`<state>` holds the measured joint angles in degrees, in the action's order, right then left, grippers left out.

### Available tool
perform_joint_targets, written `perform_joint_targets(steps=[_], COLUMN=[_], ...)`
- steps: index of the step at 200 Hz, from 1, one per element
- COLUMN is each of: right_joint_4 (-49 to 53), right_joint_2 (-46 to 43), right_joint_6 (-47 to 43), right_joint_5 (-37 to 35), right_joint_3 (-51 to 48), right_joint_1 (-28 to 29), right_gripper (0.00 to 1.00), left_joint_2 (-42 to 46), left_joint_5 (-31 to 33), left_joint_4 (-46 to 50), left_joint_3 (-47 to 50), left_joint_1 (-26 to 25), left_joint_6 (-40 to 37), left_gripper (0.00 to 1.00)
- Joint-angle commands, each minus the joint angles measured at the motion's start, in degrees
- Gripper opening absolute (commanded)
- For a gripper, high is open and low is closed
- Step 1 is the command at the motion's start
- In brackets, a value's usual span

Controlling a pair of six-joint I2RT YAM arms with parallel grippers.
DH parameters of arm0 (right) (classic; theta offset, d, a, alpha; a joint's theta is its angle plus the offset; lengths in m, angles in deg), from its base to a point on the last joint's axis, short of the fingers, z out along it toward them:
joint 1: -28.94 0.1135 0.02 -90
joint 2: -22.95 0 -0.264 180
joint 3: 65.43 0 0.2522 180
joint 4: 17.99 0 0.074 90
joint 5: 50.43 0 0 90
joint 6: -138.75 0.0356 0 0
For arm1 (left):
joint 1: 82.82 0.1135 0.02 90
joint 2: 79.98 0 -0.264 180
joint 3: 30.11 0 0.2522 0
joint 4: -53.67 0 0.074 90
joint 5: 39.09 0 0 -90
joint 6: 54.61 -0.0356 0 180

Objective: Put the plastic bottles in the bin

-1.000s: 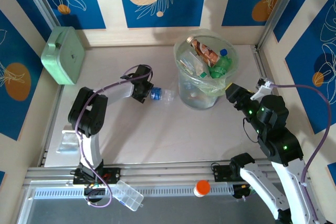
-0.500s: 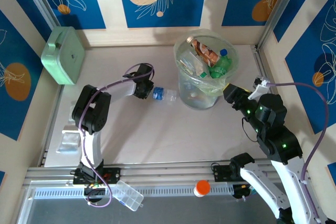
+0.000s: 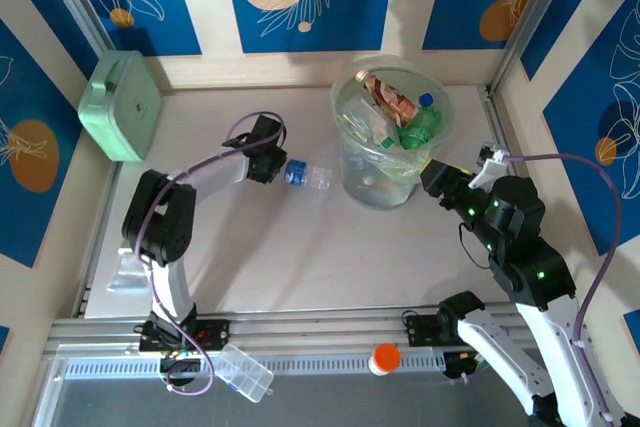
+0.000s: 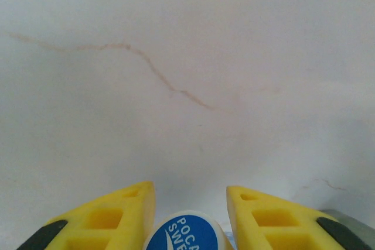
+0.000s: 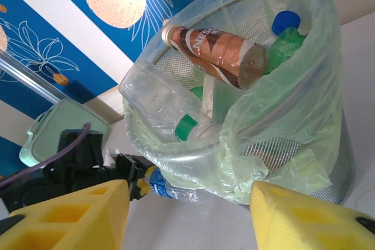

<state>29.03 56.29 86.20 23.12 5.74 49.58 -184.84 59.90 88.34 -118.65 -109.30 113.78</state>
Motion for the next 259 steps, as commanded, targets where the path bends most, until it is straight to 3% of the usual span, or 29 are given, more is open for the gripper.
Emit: perform_joint_targets(steps=[1,14,28,47,75,106,140,166,210,259], right_joint_4=[-2.0,-2.4,-4.3,-4.9,-3.3,-0.5,0.8,1.9,8.0,6.0], right_joint_2=[0.9,1.4,1.5,2.1,4.6,8.8,14.4,19.2,29.4,37.6], right_joint_6=[-2.3,-5.2,-11.0,-14.8,-17.7,-20.1,-21.0,-23.3,-30.4,-26.6], right_joint_5=[0.7,3.2,11.2,16.5,18.9,20.8,26.7,29.0,27.8,38.9], right_joint_3=[1.5,1.9,1.8,2.7,6.5,12.1,16.5,19.5,25.7,27.9], right_joint_1=[0.6,0.6,0.7,0.8,0.9,1.0,2.2,6.8,16.1,18.4], right_gripper=[0.58,0.58,0.59,0.61,0.65,0.79,0.89,0.94,0.94,0.98], left_joint_2=[8.0,12.4,16.8,23.4,33.2,40.9,43.7,44.0,45.7,46.8], left_joint_5=[4.0,5.3,5.6,4.4,-1.3,-10.0,-27.8,-37.5,-45.1,-49.2], left_joint_4=[-0.4,-2.2,-4.6,-7.7,-14.1,-18.9,-26.5,-32.1,-37.6,-42.3], left_joint_3=[2.9,4.9,6.7,8.5,12.3,15.0,16.3,16.8,19.0,20.9], left_joint_1=[0.8,0.9,0.9,0.9,0.8,0.7,0.7,0.6,0.4,0.0], left_joint_6=[-7.6,-12.1,-18.3,-27.4,-39.6,-47.2,-47.2,-45.4,-45.0,-42.9], left_gripper=[0.23,0.19,0.12,0.11,0.10,0.11,0.11,0.12,0.10,0.08])
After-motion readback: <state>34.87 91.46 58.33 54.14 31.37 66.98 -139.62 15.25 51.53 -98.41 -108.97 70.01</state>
